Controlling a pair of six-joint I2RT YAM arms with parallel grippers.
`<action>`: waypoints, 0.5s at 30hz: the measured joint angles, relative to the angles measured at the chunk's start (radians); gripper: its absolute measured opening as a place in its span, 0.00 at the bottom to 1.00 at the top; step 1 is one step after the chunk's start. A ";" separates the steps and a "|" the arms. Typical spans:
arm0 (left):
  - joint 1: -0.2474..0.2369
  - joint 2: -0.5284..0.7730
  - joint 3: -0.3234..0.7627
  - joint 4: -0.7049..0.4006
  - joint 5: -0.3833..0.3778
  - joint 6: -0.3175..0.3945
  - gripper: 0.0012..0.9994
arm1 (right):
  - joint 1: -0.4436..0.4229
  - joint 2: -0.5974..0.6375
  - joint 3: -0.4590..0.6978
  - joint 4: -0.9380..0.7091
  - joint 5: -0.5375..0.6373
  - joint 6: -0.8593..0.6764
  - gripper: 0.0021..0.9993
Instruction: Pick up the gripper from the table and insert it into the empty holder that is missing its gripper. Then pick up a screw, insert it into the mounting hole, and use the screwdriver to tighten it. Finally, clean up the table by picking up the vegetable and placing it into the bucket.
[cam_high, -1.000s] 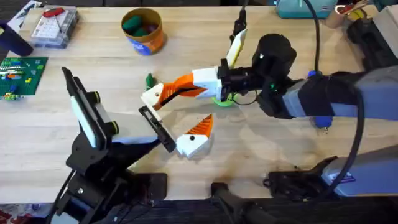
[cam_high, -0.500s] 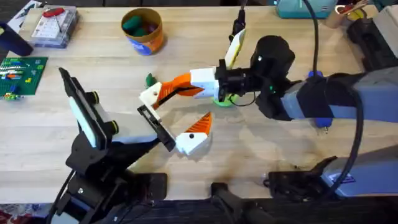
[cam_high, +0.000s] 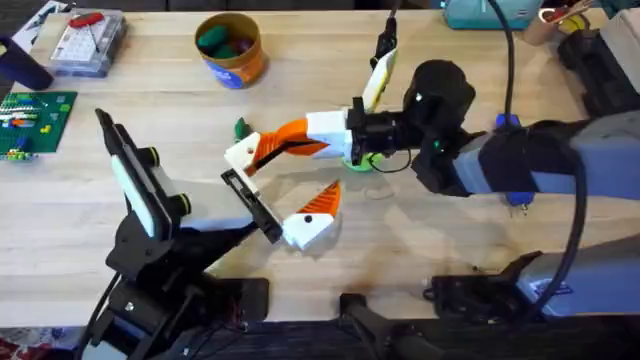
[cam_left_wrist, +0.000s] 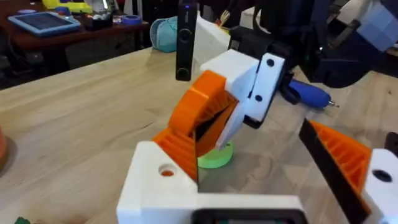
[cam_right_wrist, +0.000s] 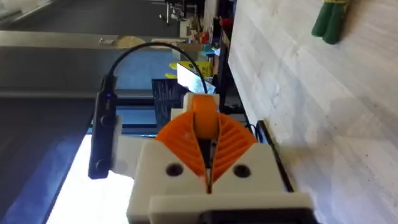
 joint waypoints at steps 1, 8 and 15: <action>0.000 0.000 0.000 0.000 0.000 0.000 0.99 | 0.000 0.000 0.000 0.000 0.000 0.000 0.00; 0.000 0.000 0.000 0.000 0.005 -0.002 0.99 | 0.001 0.000 -0.012 0.010 0.004 0.000 0.00; 0.000 0.000 0.000 0.000 0.015 -0.004 0.99 | 0.002 -0.015 -0.030 0.018 0.015 0.000 0.00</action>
